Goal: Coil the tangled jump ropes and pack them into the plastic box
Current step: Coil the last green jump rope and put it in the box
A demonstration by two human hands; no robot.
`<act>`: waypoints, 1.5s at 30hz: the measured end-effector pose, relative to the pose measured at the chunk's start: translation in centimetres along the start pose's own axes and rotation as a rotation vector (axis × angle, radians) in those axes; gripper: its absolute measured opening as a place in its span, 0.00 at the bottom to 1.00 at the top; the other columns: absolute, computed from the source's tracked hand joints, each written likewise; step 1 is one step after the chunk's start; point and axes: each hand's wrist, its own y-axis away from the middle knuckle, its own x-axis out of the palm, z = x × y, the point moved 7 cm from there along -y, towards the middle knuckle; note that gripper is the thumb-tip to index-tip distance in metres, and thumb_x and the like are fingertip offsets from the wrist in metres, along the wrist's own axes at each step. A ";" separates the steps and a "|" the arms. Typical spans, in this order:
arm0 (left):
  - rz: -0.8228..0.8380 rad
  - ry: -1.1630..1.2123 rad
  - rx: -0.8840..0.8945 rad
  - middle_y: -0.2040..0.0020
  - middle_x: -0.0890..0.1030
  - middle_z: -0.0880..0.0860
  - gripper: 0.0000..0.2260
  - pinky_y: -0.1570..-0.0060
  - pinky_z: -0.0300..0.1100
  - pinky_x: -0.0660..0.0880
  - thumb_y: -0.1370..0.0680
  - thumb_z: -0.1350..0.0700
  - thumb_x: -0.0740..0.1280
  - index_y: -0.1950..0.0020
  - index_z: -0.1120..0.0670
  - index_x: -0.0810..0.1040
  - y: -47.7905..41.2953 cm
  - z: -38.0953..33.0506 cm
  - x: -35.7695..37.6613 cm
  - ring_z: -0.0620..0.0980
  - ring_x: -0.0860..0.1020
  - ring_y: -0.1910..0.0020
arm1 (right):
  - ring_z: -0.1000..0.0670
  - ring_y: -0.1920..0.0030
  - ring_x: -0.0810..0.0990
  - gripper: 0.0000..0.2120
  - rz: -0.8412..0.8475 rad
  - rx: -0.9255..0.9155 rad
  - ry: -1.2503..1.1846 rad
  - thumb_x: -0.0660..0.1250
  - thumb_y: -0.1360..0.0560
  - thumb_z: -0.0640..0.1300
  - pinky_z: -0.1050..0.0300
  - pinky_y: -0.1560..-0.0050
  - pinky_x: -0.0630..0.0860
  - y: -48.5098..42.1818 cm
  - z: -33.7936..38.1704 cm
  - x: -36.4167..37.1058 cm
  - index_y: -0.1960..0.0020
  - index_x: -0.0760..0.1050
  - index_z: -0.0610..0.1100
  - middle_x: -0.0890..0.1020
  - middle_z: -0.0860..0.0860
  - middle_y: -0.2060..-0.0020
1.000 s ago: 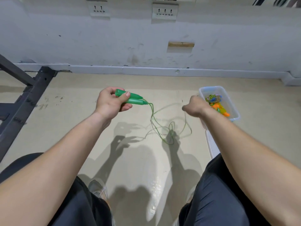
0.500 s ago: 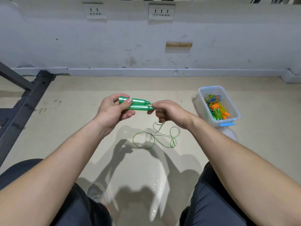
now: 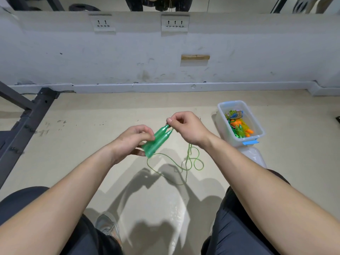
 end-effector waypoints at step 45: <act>0.243 0.290 0.021 0.64 0.76 0.48 0.15 0.58 0.37 0.71 0.15 0.55 0.59 0.39 0.64 0.79 1.1 -0.2 3.6 0.47 0.77 0.61 | 0.55 0.68 0.74 0.08 0.125 0.044 -0.519 0.73 0.27 0.32 0.60 0.62 0.68 0.2 -1.2 -0.2 0.59 0.79 0.43 0.81 0.53 0.68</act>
